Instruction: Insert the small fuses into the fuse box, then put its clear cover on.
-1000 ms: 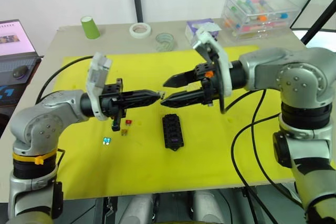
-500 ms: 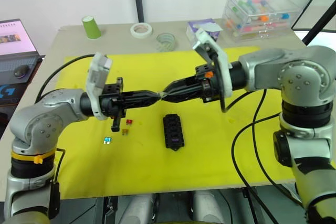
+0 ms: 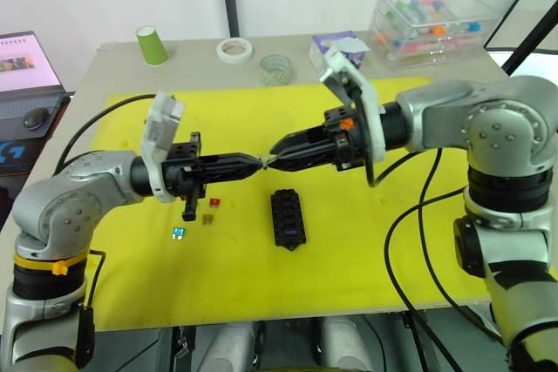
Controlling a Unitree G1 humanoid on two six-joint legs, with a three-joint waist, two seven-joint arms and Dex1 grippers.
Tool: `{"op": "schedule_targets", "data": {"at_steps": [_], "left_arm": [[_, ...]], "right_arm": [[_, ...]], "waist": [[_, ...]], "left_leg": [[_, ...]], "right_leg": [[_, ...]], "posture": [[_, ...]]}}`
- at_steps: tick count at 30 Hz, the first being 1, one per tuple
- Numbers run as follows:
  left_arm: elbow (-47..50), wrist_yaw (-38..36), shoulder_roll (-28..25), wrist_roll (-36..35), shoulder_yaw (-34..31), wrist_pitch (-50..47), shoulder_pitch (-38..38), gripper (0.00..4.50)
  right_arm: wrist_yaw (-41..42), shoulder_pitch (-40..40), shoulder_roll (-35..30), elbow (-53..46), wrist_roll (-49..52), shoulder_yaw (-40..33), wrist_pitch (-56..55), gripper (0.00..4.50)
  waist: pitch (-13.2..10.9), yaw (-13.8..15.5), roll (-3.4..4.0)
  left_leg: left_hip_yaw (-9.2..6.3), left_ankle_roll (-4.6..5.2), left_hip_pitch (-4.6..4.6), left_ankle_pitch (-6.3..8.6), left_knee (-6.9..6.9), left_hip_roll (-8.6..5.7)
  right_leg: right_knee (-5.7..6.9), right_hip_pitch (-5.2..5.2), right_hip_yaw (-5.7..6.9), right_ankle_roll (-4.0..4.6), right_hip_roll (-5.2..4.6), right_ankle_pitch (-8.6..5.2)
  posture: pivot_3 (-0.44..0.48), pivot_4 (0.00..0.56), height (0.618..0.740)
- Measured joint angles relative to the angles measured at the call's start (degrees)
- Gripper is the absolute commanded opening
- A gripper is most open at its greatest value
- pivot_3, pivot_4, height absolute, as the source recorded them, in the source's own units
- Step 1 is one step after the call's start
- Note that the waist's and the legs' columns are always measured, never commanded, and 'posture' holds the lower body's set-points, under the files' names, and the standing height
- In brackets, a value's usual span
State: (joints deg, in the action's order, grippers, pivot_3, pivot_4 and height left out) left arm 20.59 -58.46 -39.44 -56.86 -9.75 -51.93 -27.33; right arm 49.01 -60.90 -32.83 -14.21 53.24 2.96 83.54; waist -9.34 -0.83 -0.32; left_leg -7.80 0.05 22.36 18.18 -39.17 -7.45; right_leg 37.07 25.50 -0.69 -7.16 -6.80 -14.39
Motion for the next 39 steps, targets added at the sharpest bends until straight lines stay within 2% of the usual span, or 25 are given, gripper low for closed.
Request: {"op": "schedule_targets", "data": {"at_steps": [23,26,28,29,39], "left_arm": [[0.00,1.28,0.19,-0.38,0.00,0.00,0.00,0.00],[0.00,1.32,0.21,-0.64,0.00,0.00,0.04,0.00],[0.01,1.31,0.21,-0.90,0.00,0.00,0.08,0.00],[0.04,1.30,0.20,-1.14,0.00,0.02,0.13,0.00],[0.04,1.79,-0.12,-0.48,0.55,0.21,0.00,0.00]], "right_arm": [[-0.27,0.01,0.12,-0.22,0.09,0.69,-0.29,1.42],[-0.26,0.01,0.12,-0.27,0.22,0.86,-0.70,0.87],[-0.28,0.02,0.11,-0.28,0.17,0.98,-1.19,0.18],[-0.26,0.02,0.07,-0.32,0.11,1.00,-1.37,0.04],[-0.33,0.11,-0.22,-0.50,-0.09,1.33,-1.59,0.04]], "waist": [[0.00,0.01,0.00],[0.00,0.00,0.00],[0.00,0.00,0.00],[0.00,0.01,0.00],[0.00,0.04,0.00]], "left_leg": [[0.00,0.00,0.00,0.00,0.00,0.00],[0.00,0.00,0.00,0.00,0.00,0.00],[0.00,0.00,0.00,0.00,0.00,0.00],[0.00,0.00,0.00,0.00,0.00,0.00],[0.00,0.00,0.00,0.00,0.00,0.00]], "right_leg": [[0.00,0.00,0.00,0.00,0.00,0.00],[0.00,0.00,0.00,0.00,0.00,0.00],[0.00,0.00,0.00,0.00,0.00,0.00],[0.00,0.00,0.00,0.00,0.00,0.00],[-0.01,0.00,0.00,0.00,0.00,0.00]], "posture": [[0.000,0.150,0.740],[0.000,0.150,0.740],[0.000,0.150,0.740],[0.000,0.150,0.740],[0.000,0.150,0.740]]}}
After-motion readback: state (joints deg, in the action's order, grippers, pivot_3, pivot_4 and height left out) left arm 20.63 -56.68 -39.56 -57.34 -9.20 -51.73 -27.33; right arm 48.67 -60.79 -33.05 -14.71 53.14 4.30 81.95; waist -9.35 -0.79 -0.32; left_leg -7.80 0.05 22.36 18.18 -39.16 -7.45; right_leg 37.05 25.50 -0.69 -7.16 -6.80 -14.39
